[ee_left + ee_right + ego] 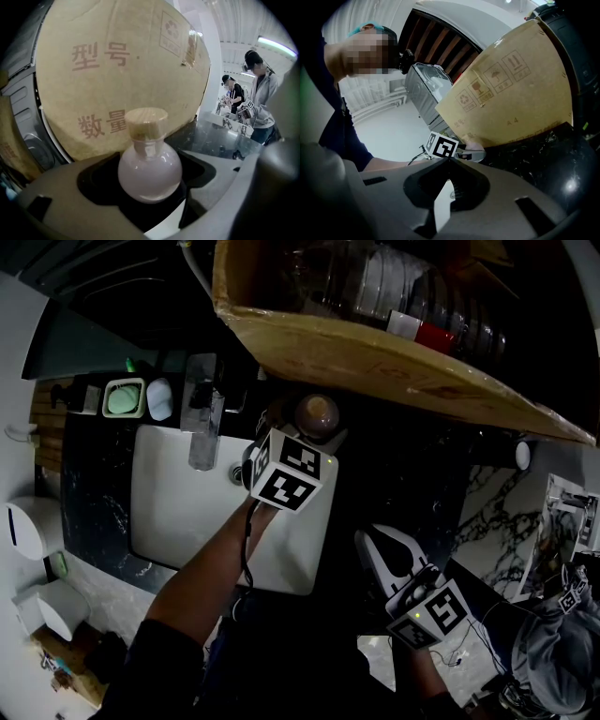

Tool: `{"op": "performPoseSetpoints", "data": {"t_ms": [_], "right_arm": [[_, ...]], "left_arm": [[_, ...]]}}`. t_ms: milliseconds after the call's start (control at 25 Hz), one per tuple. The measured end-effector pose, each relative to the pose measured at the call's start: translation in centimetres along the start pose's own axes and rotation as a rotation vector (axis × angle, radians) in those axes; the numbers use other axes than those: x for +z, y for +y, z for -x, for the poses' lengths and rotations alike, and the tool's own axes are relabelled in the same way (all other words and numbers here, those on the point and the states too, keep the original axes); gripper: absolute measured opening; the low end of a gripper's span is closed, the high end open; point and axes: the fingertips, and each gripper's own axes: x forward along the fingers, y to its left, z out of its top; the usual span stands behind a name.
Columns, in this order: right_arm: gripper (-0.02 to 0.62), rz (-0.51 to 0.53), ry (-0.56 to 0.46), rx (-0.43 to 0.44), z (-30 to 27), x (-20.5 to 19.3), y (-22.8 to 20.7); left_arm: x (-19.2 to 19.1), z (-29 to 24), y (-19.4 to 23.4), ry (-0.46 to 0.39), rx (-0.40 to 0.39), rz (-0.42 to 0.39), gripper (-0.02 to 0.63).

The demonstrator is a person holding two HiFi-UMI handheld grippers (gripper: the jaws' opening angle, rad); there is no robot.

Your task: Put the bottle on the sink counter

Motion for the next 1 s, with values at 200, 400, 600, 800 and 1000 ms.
{"op": "performPoseSetpoints", "data": {"t_ms": [200,400,600,800,1000], "right_arm": [[0.026,-0.009,0.005,-0.002,0.08,-0.07,-0.32],[0.026,-0.014,0.004,0.001,-0.06,0.06,-0.37],[0.026,-0.009,0.008,0.006,-0.24,0.21,-0.19],[0.026,-0.011,0.008,0.009,-0.34,0.22,-0.06],[0.026,-0.009,0.010,0.012,-0.53,0.14,0.25]], "left_arm": [[0.01,-0.16,-0.09,0.002,0.015,-0.019,0.388],[-0.03,-0.25,-0.13,0.007,0.028,-0.037,0.388],[-0.03,-0.25,-0.10,0.004,0.034,-0.035,0.388],[-0.06,-0.29,-0.09,-0.002,0.039,-0.034,0.388],[-0.08,-0.25,-0.16,-0.005,0.030,-0.029,0.388]]}}
